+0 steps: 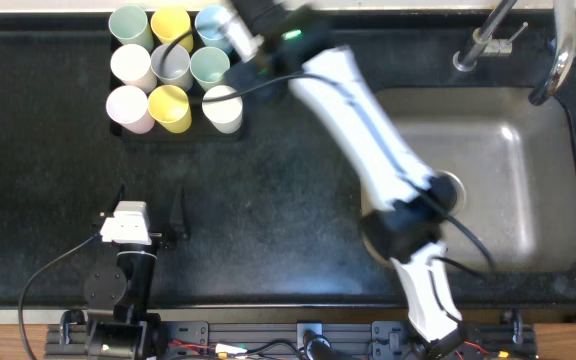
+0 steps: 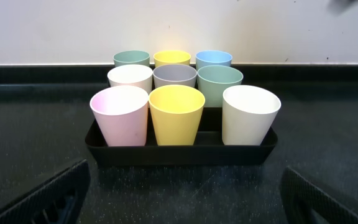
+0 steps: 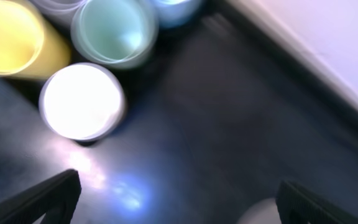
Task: Store Cups
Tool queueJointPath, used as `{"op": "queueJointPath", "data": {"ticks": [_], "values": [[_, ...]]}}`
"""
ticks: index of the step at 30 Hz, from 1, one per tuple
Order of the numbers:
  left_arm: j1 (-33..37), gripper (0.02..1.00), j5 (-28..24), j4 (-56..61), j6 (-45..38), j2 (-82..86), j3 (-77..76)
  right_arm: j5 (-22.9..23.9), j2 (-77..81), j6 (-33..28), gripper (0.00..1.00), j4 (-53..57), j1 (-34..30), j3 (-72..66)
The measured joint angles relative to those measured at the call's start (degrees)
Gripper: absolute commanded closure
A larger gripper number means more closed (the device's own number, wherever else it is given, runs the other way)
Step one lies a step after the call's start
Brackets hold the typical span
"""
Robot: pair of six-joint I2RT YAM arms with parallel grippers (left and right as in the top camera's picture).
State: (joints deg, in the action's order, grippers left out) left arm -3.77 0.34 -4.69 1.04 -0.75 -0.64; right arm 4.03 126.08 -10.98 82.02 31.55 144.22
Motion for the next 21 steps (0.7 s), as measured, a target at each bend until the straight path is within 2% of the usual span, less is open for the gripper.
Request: {"op": "queueJointPath", "data": {"ticks": [6,10,17,21], "values": [[0.0,0.020,0.0,0.0,0.0,0.0,0.0,5.0,-14.7,1.4,0.003,9.2,-11.8,1.0],[0.0,0.020,0.0,0.0,0.0,0.0,0.0,8.9,-23.1,1.8,0.003,11.7,-15.2,-3.2],[0.0,0.023,0.0,0.0,0.0,0.0,0.0,11.2,-40.7,3.6,0.003,8.9,-17.9,-27.4],[0.0,0.020,0.0,0.0,0.0,0.0,0.0,9.9,-51.6,6.9,0.003,4.7,-22.3,-42.9]]}}
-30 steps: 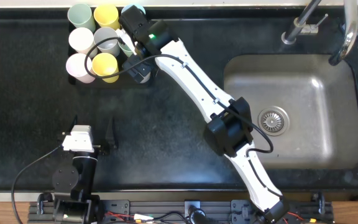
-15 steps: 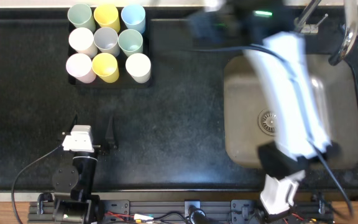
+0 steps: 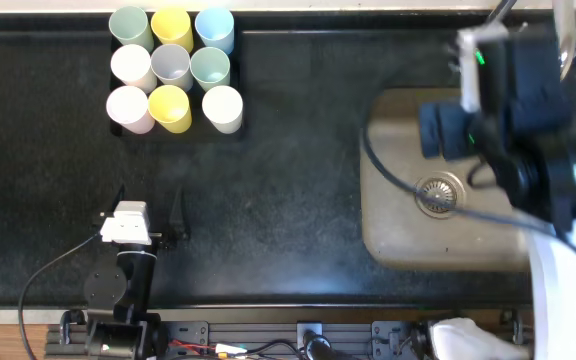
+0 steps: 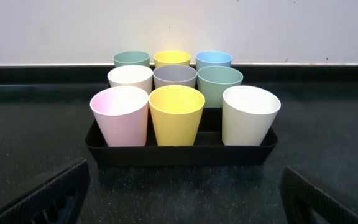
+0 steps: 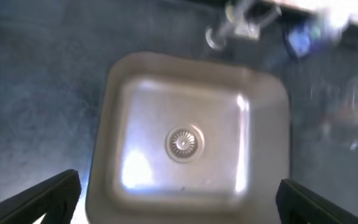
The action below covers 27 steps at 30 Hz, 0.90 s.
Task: Store Cups
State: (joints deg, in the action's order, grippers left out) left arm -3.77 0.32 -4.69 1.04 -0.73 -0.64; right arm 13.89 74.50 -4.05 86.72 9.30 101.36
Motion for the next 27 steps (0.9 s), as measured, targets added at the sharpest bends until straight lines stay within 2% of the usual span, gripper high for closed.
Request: {"op": "queueJointPath", "data": {"ticks": [3,7,12,14,20,27], "values": [[0.0,0.020,0.0,0.0,0.0,0.0,0.0,-2.4,-9.6,1.8,0.003,-6.9,-1.7,-13.0],[0.0,0.020,-0.2,0.0,0.0,0.0,0.0,-5.7,-23.7,2.9,0.003,-25.5,-1.8,-32.0],[0.0,0.023,-0.2,0.0,0.0,0.0,0.0,-8.0,-42.0,3.4,0.003,-55.1,-1.8,-56.4],[0.0,0.020,-0.2,0.0,0.0,0.0,0.0,-8.4,-47.7,3.4,0.003,-61.9,-1.8,-63.4],[0.0,0.020,-0.2,0.0,0.0,0.0,0.0,-9.0,-60.8,3.4,0.005,-63.7,-1.8,-77.6],[0.0,0.020,-0.2,0.0,0.0,0.0,0.0,-9.2,-69.9,3.4,0.005,-67.7,-1.8,-86.8]]}}
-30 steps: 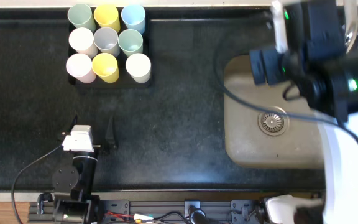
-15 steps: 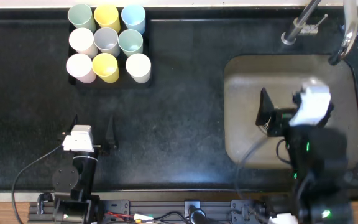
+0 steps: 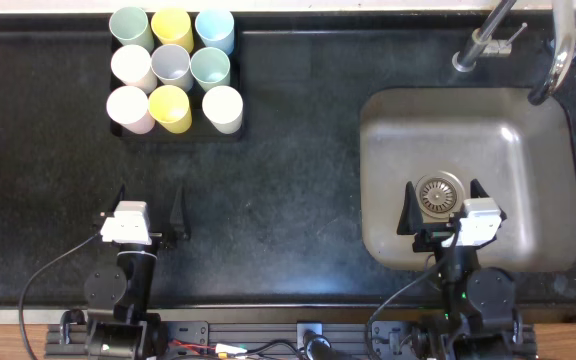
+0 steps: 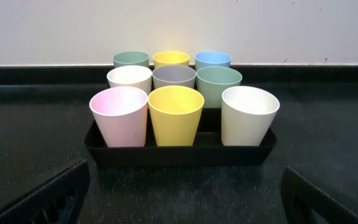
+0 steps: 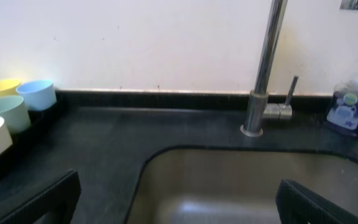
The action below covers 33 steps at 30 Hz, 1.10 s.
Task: Store Cups
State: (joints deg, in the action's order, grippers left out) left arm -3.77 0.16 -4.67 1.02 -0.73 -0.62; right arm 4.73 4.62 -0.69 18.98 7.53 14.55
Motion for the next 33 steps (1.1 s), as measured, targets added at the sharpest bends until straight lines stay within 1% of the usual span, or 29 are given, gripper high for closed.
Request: {"op": "queueJointPath", "data": {"ticks": [10,25,26,27,28,29,33], "values": [[0.0,0.020,0.0,0.0,0.0,0.0,0.0,0.0,-1.8,0.0,0.005,-13.8,0.0,-13.4],[0.0,0.020,0.0,0.0,0.0,0.0,0.0,-0.1,-3.8,0.0,0.005,-14.7,-0.9,-13.5],[0.0,0.020,0.0,0.0,0.0,0.0,0.0,0.0,-3.8,0.0,0.134,-14.7,-1.2,-13.5],[0.0,0.020,0.0,0.0,0.0,0.0,0.0,0.0,-3.8,-0.4,0.237,-14.7,-1.2,-13.5],[0.0,0.020,0.0,0.0,0.0,0.0,0.0,0.0,-3.8,-0.6,0.058,-14.7,-1.3,-13.5],[0.0,0.020,0.0,0.0,0.0,0.0,0.0,0.0,-3.8,-0.1,0.003,-14.7,-1.4,-13.5],[0.0,0.020,0.0,0.0,0.0,0.0,0.0,-0.4,-3.8,-0.8,0.005,-14.6,-1.5,-13.5]]}}
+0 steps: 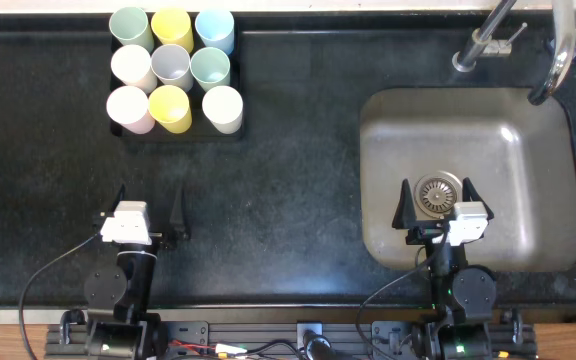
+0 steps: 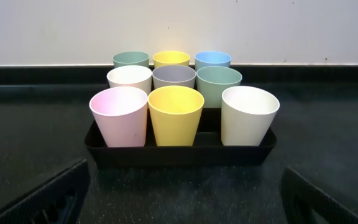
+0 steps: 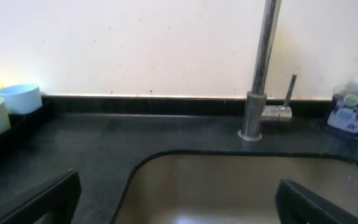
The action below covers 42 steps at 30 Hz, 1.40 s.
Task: Store Cups
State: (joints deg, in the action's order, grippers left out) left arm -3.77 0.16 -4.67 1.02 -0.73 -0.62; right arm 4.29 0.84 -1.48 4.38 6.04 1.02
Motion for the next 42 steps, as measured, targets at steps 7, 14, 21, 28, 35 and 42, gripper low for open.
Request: {"op": "queueJointPath", "data": {"ticks": [7,14,21,28,35,42], "values": [[0.0,0.020,0.0,0.0,0.0,0.0,0.0,-1.7,0.0,1.5,0.003,0.1,0.0,0.0],[0.0,0.020,0.0,0.0,0.0,0.0,0.0,-2.6,0.0,2.3,0.005,0.1,0.0,0.0],[0.0,0.020,0.0,0.0,0.0,0.0,0.0,-2.6,0.0,2.6,0.007,0.1,0.0,0.0],[0.0,0.023,0.0,0.0,0.0,0.0,0.0,-2.8,0.0,2.8,0.005,0.2,0.0,0.0],[0.0,0.020,0.0,0.0,0.0,0.0,0.0,-2.8,0.0,2.8,0.005,0.2,0.0,0.0],[0.0,0.020,0.0,0.0,0.0,0.0,0.0,-2.8,0.0,2.8,0.005,0.2,0.0,0.0]]}}
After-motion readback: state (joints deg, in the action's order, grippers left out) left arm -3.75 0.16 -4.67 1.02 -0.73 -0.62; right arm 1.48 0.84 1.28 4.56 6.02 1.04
